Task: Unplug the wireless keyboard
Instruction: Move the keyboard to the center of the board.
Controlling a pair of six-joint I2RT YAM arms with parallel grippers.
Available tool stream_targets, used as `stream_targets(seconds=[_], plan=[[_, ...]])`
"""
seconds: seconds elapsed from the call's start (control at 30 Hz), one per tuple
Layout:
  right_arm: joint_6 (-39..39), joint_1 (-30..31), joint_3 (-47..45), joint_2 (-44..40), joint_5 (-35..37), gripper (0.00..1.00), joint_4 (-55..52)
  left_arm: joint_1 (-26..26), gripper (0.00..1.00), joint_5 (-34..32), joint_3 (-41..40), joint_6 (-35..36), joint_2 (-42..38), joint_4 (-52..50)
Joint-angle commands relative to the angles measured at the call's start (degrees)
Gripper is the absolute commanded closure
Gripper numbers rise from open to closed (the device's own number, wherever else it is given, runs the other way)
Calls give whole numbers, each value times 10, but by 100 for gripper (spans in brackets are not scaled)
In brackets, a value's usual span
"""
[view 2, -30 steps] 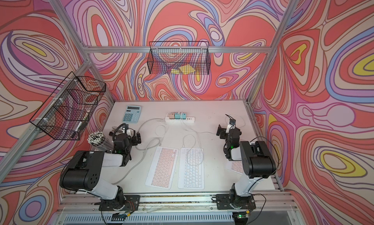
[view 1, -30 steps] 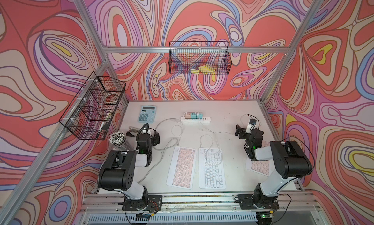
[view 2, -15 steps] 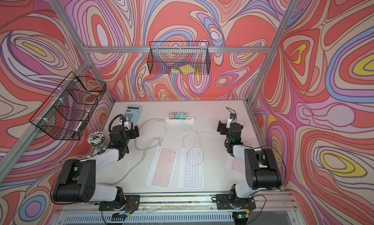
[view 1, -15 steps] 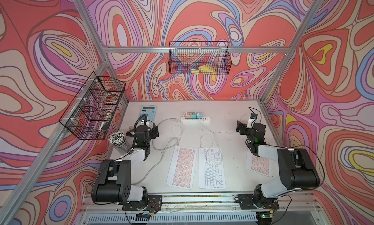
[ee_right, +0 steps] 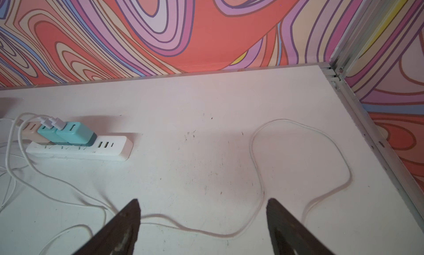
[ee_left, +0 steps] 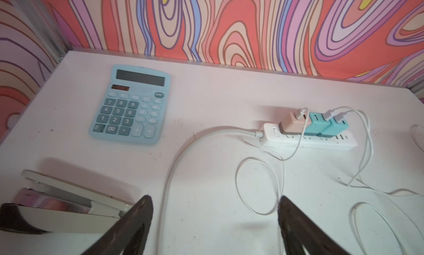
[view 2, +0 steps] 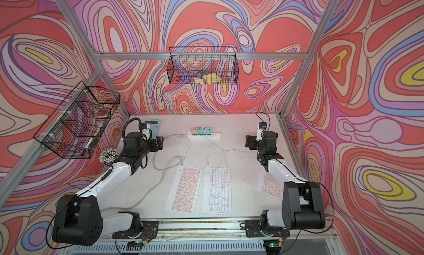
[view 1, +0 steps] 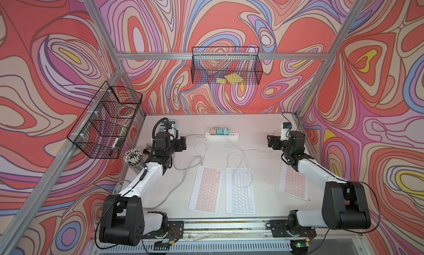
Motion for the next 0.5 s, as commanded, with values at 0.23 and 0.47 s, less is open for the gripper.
stream_targets(seconds=[0.23,0.47], plan=[[54,3,73,-5,36,17,-189,-56,18,58,-6,-114,-10,10],[86,3,105,10,47,20,-262,-99,19,66,-16,-144,15,42]])
